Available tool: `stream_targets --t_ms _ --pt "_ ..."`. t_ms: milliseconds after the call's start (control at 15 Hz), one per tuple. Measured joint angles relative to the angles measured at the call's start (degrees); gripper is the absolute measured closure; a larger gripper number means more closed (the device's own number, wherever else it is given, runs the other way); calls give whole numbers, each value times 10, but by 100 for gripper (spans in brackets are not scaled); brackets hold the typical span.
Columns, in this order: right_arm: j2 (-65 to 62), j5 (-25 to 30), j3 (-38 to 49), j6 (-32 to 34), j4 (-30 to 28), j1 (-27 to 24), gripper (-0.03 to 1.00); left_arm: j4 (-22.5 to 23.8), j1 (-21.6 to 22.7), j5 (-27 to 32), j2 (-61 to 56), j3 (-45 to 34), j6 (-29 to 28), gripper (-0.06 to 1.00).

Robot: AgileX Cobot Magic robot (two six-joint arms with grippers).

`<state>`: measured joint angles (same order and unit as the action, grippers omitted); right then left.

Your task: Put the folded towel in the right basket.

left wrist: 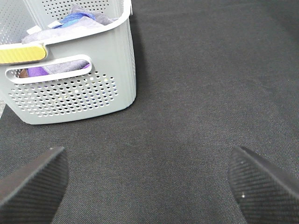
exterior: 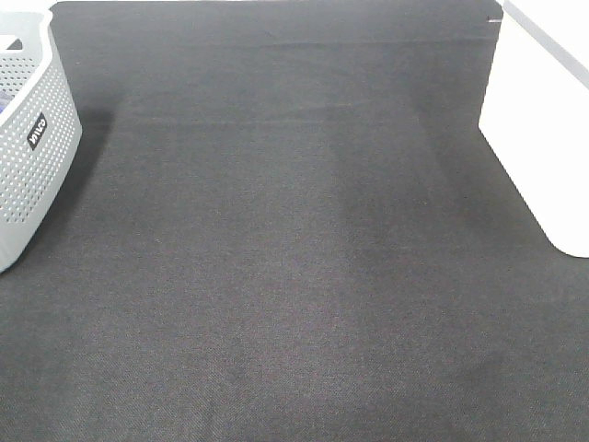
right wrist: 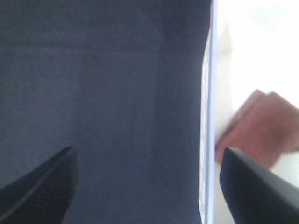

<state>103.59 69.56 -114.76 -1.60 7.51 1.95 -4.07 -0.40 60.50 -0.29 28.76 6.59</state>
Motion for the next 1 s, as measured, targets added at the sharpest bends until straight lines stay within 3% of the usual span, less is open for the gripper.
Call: stream_targets --t_ms 200,867,1000 --pt "-78 -1 105 0 -25 0 19 0 0 0 0 0 0 6" --pt "-482 -2 663 0 -26 0 19 0 0 0 0 0 0 6" --pt "-533 -2 708 0 -26 0 19 0 0 0 0 0 0 6"
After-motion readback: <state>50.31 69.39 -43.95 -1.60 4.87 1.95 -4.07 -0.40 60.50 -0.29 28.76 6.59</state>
